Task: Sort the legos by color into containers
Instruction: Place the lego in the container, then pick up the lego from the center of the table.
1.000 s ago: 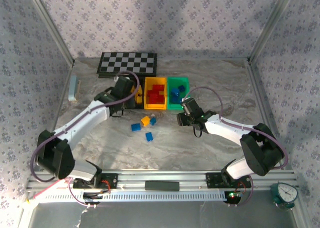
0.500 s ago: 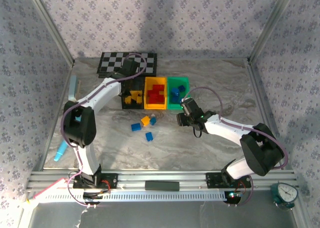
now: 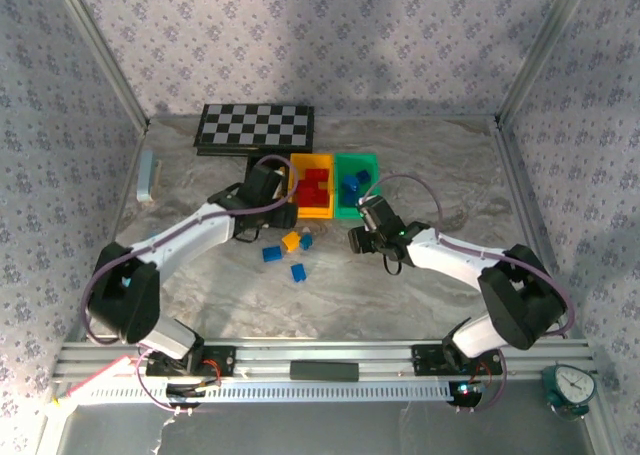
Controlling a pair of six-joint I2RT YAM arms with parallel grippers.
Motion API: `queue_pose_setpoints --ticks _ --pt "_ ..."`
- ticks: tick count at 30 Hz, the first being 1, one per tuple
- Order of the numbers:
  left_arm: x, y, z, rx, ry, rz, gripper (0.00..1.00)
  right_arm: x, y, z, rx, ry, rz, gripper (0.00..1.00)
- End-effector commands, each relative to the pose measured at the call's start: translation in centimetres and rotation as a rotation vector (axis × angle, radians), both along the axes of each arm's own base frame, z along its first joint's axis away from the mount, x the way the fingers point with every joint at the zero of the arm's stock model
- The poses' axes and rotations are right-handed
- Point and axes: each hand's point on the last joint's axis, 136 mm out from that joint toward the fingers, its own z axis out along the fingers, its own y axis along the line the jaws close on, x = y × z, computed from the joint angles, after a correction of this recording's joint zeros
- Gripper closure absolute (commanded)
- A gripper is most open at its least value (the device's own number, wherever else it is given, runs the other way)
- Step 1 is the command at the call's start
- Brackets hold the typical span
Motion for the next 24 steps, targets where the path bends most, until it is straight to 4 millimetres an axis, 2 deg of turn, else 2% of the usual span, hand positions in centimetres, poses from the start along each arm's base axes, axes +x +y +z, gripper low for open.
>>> queue_pose_setpoints --ticks 1,5,6,9,17,24 --pt "-1.4 1.1 -0.4 -0.055 -0.011 0.047 0.17 0.0 3.5 0.4 0.069 0.028 0.083 0.38" --pt "-3.3 2.6 -2.5 -0.034 0.021 0.062 0.17 -0.6 7.8 0.4 0.113 0.045 0.197 0.38" --pt "-3.6 2.9 -2.9 -0.026 0.031 0.068 0.12 -0.6 8.9 0.2 0.123 0.055 0.220 0.38" --pt "-4.1 3.6 -4.0 -0.015 0.055 0.086 0.12 -0.5 11.2 -0.4 0.114 0.084 0.253 0.37" --pt "-5.2 3.5 -5.0 -0.053 0.075 0.085 0.12 1.7 14.0 -0.9 0.070 0.100 0.258 0.37" --pt "-5.9 4.3 -5.7 -0.046 0.078 0.096 0.12 1.2 15.3 -2.4 0.076 0.155 0.286 0.38"
